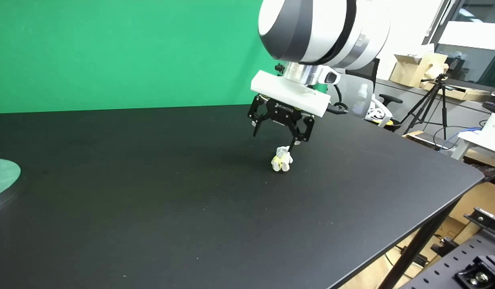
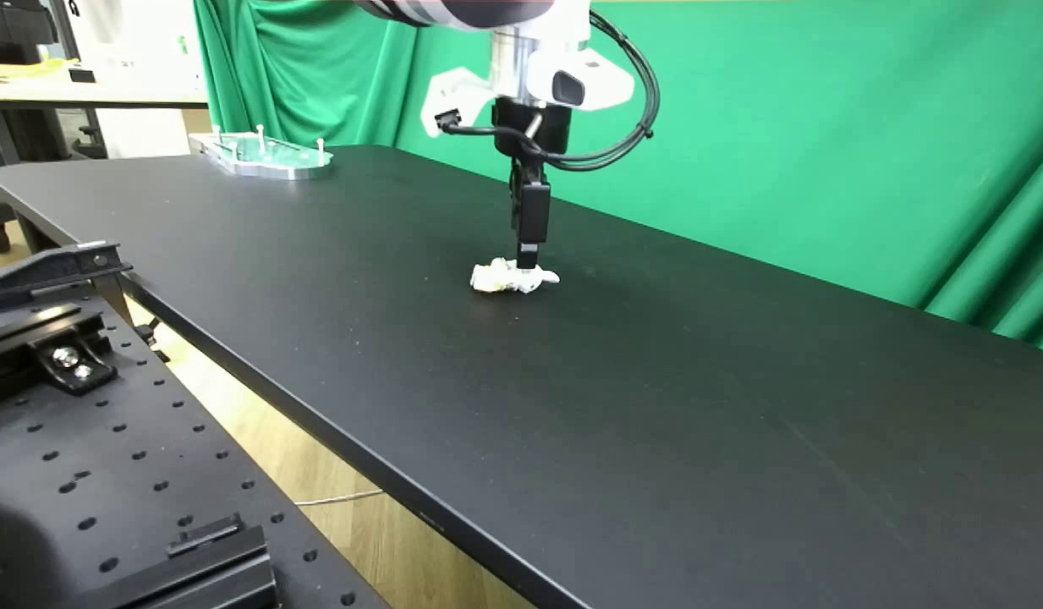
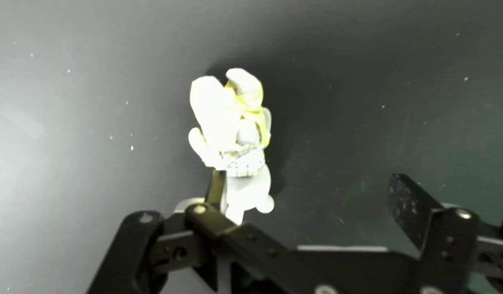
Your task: Move the white thing slightly to the left
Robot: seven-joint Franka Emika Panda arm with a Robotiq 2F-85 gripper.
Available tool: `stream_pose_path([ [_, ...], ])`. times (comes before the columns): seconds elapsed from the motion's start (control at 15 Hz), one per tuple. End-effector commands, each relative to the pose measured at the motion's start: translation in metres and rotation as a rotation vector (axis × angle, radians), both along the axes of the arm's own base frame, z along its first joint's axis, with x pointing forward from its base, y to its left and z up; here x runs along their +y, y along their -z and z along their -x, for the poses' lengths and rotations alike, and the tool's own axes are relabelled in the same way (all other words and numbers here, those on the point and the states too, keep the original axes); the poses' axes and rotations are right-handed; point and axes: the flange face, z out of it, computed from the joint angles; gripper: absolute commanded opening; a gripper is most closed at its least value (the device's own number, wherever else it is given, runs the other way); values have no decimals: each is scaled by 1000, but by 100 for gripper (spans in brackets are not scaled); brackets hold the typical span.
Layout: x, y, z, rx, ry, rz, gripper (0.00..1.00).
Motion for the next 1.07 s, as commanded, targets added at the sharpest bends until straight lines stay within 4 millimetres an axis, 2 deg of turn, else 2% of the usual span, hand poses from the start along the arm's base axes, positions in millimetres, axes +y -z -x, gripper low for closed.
stream_pose_path([
  [0.0, -22, 13, -16, 27, 21, -7, 100],
  [0.27, -29, 24, -17, 58, 2, 5, 100],
  [0.33, -27, 25, -16, 66, -8, 5, 75],
  [0.4, -25, 26, -15, 70, -19, 4, 74],
  [0.47, -24, 27, -14, 73, -27, 3, 68],
  [0.53, -22, 27, -13, 73, -34, 4, 59],
  [1.0, -17, 19, -12, 71, -70, 1, 13],
])
